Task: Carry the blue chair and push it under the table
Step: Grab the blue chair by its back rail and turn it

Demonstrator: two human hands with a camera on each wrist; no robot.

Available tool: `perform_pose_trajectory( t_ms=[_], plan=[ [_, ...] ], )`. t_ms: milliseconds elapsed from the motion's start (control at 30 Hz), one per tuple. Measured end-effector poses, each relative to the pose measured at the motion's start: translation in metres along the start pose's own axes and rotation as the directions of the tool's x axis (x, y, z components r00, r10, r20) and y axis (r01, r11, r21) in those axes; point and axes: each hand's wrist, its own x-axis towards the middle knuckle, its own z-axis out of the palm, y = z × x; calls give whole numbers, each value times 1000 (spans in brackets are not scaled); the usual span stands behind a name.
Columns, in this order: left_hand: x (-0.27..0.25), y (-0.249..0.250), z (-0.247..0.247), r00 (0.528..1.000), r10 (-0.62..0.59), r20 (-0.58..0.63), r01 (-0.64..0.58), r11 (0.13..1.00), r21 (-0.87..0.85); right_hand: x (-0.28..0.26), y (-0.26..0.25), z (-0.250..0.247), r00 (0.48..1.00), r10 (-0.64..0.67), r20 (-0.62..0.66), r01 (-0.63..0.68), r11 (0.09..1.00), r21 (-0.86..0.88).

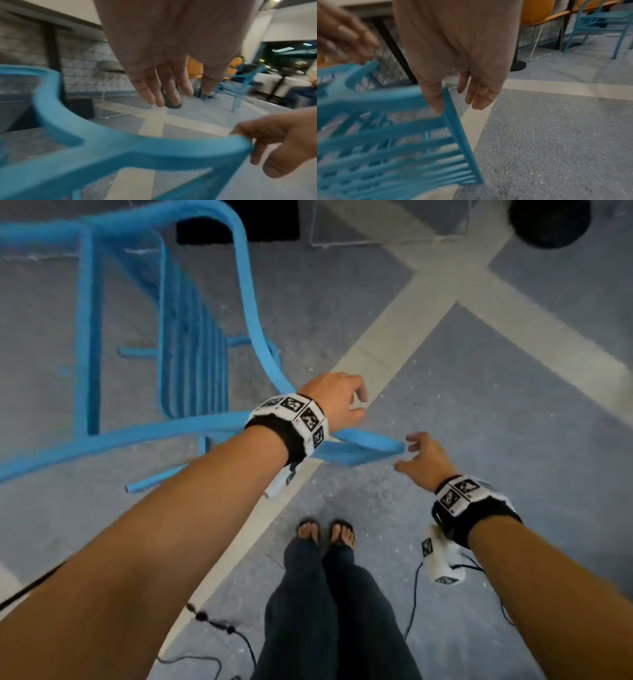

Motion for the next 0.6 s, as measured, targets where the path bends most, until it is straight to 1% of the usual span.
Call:
perform_pose_trajectory(
  t_ms=[33,67,100,133,167,200,267,300,333,400,433,500,567,600],
  plan=[
    [13,0,16,998,40,54,-41,999,14,11,10,9,1000,-2,21,2,1000,-16],
    [26,1,31,992,70,101,-76,995,66,22,18,16,999,-19,39,20,999,-33],
    [35,1,48,982,77,170,-97,989,113,34,26,24,997,-31,64,34,998,-46],
    [41,3,62,967,52,249,-99,978,182,44,33,35,996,-45,83,50,997,-56],
    [47,2,78,955,46,294,-120,964,238,54,42,45,994,-62,93,67,996,-51],
    [50,4,89,951,35,306,-130,946,296,60,48,54,990,-92,105,97,994,-40],
    [55,8,103,957,67,282,-177,904,388,72,53,65,987,-131,95,136,990,-48],
    [57,10,106,962,85,261,-186,900,394,74,52,69,987,-131,93,137,989,-62],
    [57,11,108,966,83,245,-178,901,395,76,51,72,987,-136,85,142,988,-61],
    [55,13,110,974,67,217,-152,902,404,76,50,75,992,-95,77,97,995,-22],
    [52,14,110,980,49,195,-126,905,407,73,48,74,996,-64,59,65,998,-20],
    [44,17,111,987,6,158,-67,921,384,65,45,70,997,-69,30,70,997,-40],
    [32,19,102,992,-41,115,-3,933,359,56,35,64,985,-173,28,175,983,-64],
    [29,19,99,995,-45,85,13,939,343,53,31,62,972,-235,26,236,965,-110]
  ],
)
